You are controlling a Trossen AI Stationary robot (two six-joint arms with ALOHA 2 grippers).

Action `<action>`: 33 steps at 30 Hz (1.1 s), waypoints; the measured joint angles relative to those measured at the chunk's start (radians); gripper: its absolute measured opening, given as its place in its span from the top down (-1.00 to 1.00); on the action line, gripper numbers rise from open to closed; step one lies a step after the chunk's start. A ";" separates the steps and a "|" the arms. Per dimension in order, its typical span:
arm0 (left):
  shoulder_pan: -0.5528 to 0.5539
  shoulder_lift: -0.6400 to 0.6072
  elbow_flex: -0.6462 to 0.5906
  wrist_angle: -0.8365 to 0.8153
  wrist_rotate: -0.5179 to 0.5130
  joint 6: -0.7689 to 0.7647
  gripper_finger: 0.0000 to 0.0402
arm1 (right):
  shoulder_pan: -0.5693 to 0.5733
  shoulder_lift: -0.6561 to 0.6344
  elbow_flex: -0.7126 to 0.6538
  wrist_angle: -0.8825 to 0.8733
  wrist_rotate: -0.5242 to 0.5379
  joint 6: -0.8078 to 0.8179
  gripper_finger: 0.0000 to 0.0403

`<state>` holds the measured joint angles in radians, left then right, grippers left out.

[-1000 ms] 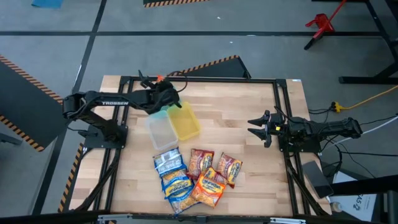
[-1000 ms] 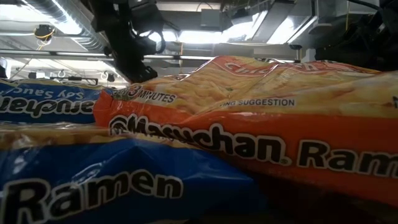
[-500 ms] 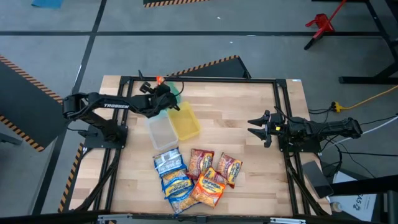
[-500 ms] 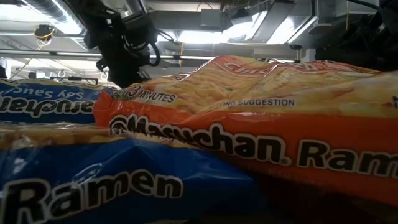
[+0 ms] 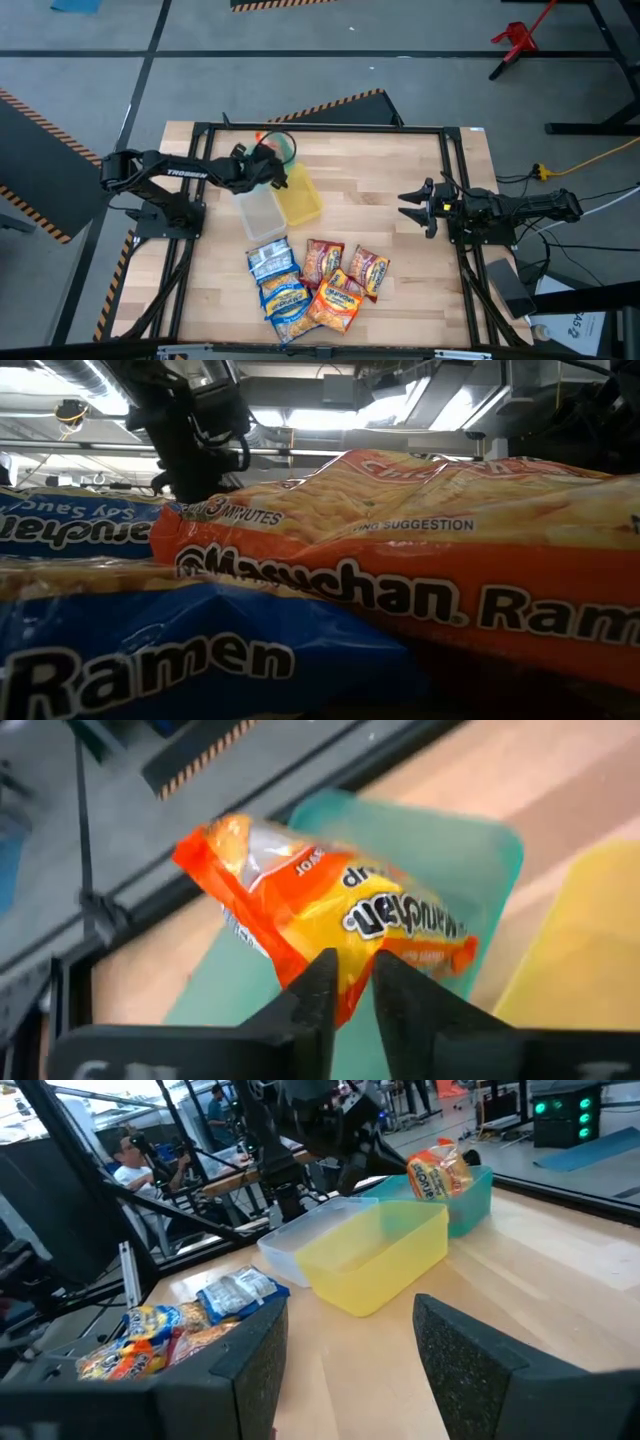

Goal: Sort Maruchan noodles
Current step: Put the top orange noodle pack into the blue bin, then put the bottom orange noodle pack into the blue bin

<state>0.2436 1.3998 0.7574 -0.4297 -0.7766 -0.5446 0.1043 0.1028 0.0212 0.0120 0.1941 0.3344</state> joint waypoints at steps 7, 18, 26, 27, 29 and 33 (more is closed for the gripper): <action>-0.045 0.000 0.031 -0.219 0.086 -0.168 0.44 | 0.000 0.000 0.000 -0.001 -0.005 -0.002 -0.03; -0.131 -0.061 0.187 -0.230 0.225 -0.203 0.44 | 0.000 0.006 0.000 -0.002 -0.006 -0.002 -0.03; -0.327 -0.053 0.232 0.158 0.626 0.229 0.43 | 0.000 0.053 0.000 -0.014 -0.087 -0.002 -0.03; -0.360 -0.043 0.232 0.214 0.655 0.240 0.43 | 0.000 0.061 0.000 -0.013 -0.093 -0.002 -0.03; -0.425 -0.025 0.232 0.285 0.687 0.264 0.43 | 0.000 0.080 0.000 -0.016 -0.112 -0.002 -0.03; -0.533 0.033 0.232 0.404 0.696 0.292 0.42 | 0.000 0.120 0.000 -0.015 -0.102 -0.001 -0.03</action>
<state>-0.2889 1.4326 0.9894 -0.0259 -0.0807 -0.2523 0.1043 0.2231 0.0212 -0.0030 0.0925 0.3338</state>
